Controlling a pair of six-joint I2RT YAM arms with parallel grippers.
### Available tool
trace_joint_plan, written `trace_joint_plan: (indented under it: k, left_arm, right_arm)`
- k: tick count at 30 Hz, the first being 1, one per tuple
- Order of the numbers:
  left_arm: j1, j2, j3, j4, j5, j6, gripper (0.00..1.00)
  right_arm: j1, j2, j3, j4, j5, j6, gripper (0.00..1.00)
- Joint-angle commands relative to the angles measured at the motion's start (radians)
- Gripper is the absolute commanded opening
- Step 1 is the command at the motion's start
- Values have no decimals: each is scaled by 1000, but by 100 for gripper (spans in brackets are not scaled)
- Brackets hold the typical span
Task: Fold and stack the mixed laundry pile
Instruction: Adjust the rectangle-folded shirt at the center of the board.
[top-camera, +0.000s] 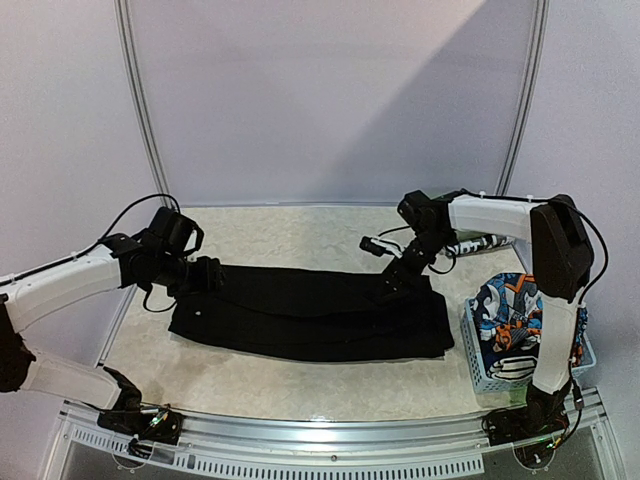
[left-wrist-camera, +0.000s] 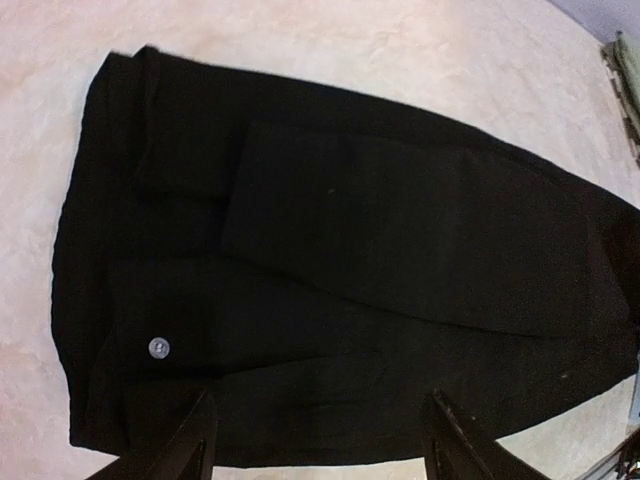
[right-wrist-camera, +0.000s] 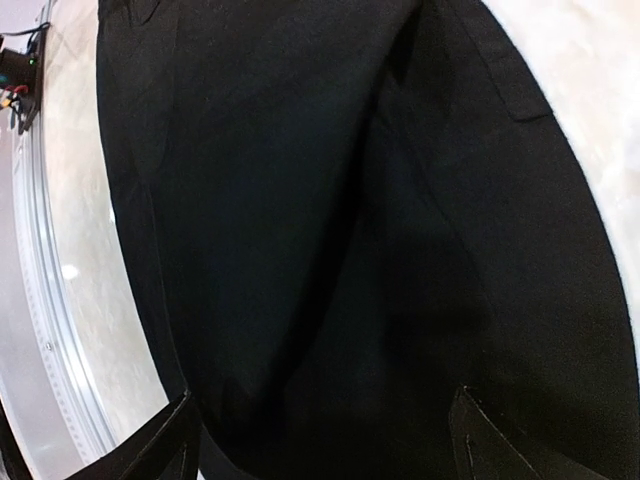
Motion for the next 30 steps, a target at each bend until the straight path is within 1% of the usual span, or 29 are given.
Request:
trace_joint_plan:
  k: [1, 3, 6, 8, 11, 14, 18, 20, 23, 26, 30]
  left_arm:
    - [47, -21, -87, 58, -24, -98, 71]
    - [67, 3, -94, 108, -20, -96, 71]
    - [102, 81, -65, 156, 10, -75, 69]
    - [137, 154, -44, 199, 62, -62, 67]
    - [183, 284, -9, 261, 172, -49, 60]
    - [199, 384, 38, 274, 212, -46, 56]
    - [200, 452, 70, 304, 236, -51, 52]
    - [200, 477, 88, 311, 239, -47, 49]
    - [202, 509, 112, 321, 255, -39, 40]
    - [202, 526, 143, 313, 283, -31, 25]
    - [201, 496, 182, 275, 319, -45, 9]
  right_arm:
    - [68, 6, 0, 39, 36, 113, 86]
    - [79, 12, -38, 68, 24, 127, 86]
    - [89, -4, -75, 89, 42, 127, 86]
    - [89, -15, -81, 89, 54, 116, 86]
    - [92, -33, -97, 94, 74, 95, 85]
    - [92, -40, -109, 92, 80, 85, 85]
    - [92, -39, -120, 98, 70, 80, 85]
    - [91, -35, -121, 100, 63, 76, 85]
    - [91, -29, -121, 99, 48, 71, 85]
    - [96, -31, -128, 94, 38, 47, 85]
    - [99, -38, -138, 110, 86, -3, 85]
